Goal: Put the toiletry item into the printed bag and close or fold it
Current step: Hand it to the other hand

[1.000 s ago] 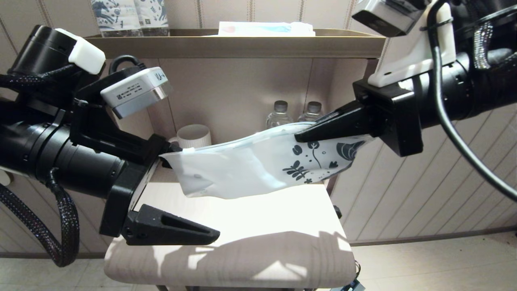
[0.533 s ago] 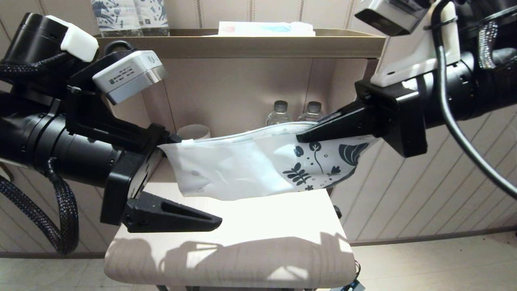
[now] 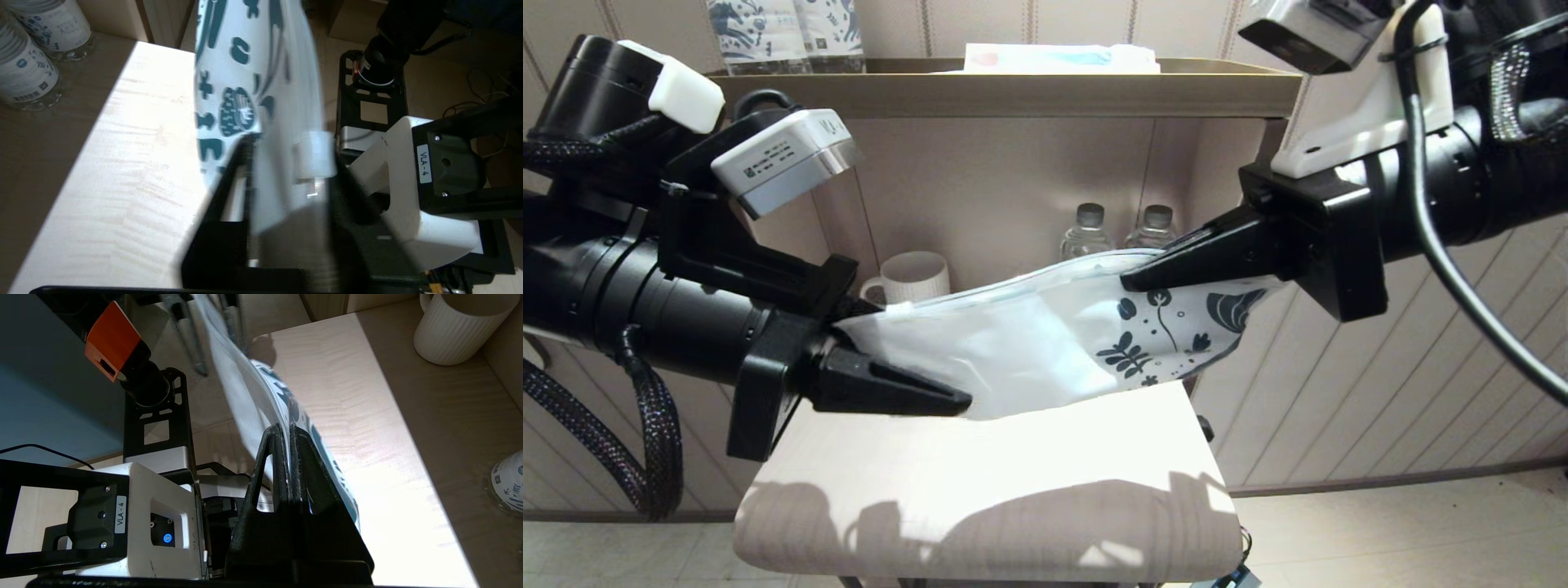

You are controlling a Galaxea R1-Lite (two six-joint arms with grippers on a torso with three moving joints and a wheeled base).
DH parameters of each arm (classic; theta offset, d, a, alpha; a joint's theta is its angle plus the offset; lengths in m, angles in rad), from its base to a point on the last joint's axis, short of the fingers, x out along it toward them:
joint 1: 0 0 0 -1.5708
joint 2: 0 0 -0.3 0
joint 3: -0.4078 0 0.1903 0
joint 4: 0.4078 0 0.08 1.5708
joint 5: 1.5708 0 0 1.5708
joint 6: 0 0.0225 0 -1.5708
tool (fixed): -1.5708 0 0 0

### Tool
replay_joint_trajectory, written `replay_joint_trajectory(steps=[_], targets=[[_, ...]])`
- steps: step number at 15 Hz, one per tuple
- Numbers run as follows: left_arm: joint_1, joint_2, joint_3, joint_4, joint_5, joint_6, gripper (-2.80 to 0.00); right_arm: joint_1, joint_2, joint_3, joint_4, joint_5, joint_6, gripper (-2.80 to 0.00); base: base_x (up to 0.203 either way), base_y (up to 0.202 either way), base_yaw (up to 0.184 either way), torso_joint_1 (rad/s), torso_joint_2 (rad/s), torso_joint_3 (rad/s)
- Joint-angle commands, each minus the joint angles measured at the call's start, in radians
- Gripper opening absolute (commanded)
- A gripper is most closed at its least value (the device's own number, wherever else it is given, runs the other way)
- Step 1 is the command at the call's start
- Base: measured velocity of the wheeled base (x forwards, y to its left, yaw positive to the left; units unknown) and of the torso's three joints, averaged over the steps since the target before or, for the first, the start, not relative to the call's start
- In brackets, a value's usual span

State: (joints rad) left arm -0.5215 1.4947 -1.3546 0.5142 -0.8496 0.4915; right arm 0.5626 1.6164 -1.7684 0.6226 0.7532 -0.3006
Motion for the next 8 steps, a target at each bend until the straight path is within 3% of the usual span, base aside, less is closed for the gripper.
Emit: replay_joint_trajectory(steps=[1, 8], targets=[[0.0, -0.001, 0.006, -0.003, -0.022, 0.002, -2.8, -0.004, 0.0, 0.007, 0.003, 0.003, -0.003, -2.8, 0.0, 0.0, 0.0, 0.0, 0.0, 0.0], [0.0, 0.0, 0.083, -0.112, -0.046, 0.001, -2.8, 0.005, 0.008, 0.021, 0.002, -0.007, -0.012, -2.8, 0.0, 0.0, 0.0, 0.0, 0.0, 0.0]])
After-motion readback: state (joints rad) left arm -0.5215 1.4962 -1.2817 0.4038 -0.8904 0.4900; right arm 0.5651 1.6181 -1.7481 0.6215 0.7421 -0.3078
